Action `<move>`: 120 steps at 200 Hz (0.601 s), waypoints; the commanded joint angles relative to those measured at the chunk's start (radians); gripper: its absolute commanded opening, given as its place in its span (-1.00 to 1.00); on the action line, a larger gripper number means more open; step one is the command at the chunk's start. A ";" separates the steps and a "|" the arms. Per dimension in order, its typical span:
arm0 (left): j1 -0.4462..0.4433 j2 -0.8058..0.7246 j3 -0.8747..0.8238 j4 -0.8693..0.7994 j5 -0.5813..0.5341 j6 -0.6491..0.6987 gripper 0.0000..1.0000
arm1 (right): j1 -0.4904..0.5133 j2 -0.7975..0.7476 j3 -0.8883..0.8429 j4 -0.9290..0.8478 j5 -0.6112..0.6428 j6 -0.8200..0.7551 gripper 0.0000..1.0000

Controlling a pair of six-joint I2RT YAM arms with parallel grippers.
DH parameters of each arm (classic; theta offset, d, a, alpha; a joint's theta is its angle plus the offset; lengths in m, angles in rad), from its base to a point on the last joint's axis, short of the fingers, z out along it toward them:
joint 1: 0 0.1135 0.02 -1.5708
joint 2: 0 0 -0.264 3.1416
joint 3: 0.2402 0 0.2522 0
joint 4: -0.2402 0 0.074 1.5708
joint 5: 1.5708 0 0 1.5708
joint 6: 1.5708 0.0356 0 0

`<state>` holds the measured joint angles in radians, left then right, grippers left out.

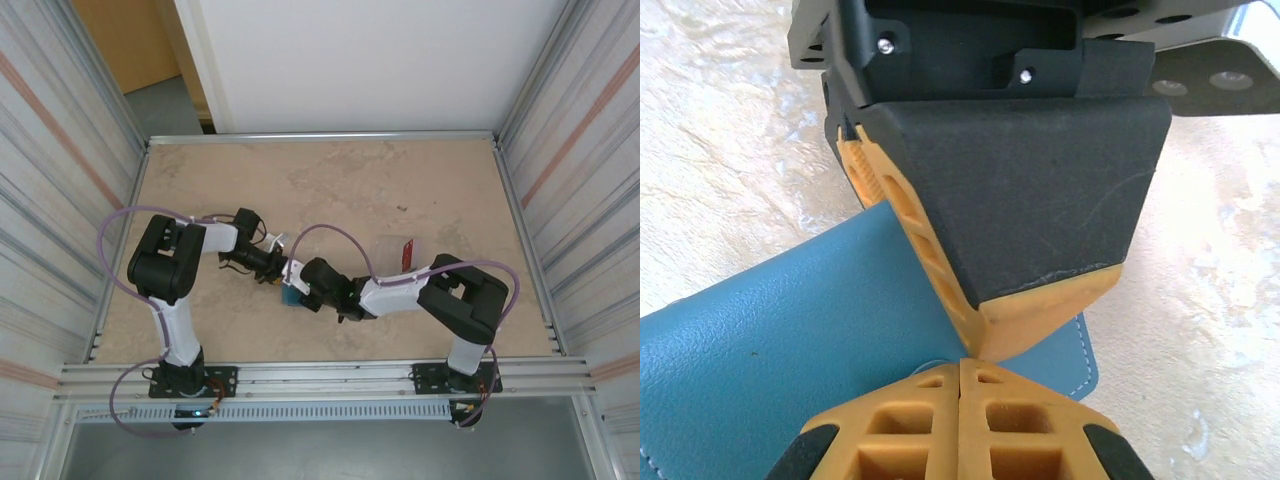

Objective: Put the credit cards into the card holder
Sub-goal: Close the button on the card holder.

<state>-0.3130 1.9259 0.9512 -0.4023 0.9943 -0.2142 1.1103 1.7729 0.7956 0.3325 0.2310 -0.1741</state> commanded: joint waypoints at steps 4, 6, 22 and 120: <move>-0.021 0.038 0.004 0.036 -0.021 -0.035 -1.00 | 0.127 0.103 0.002 -0.040 -0.090 -0.075 -1.00; -0.021 0.038 0.004 0.036 -0.021 -0.036 -1.00 | 0.131 0.107 0.004 -0.042 -0.081 -0.080 -1.00; -0.020 0.038 0.004 0.039 -0.017 -0.041 -1.00 | 0.169 0.137 0.014 -0.040 -0.013 -0.112 -1.00; -0.021 -0.043 0.039 0.035 -0.029 -0.025 -1.00 | 0.050 -0.242 -0.084 -0.048 -0.011 0.024 -0.86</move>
<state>-0.3191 1.9224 0.9577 -0.3931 1.0012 -0.2302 1.2259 1.7107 0.7506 0.3416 0.4046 -0.2584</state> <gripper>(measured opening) 0.155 0.047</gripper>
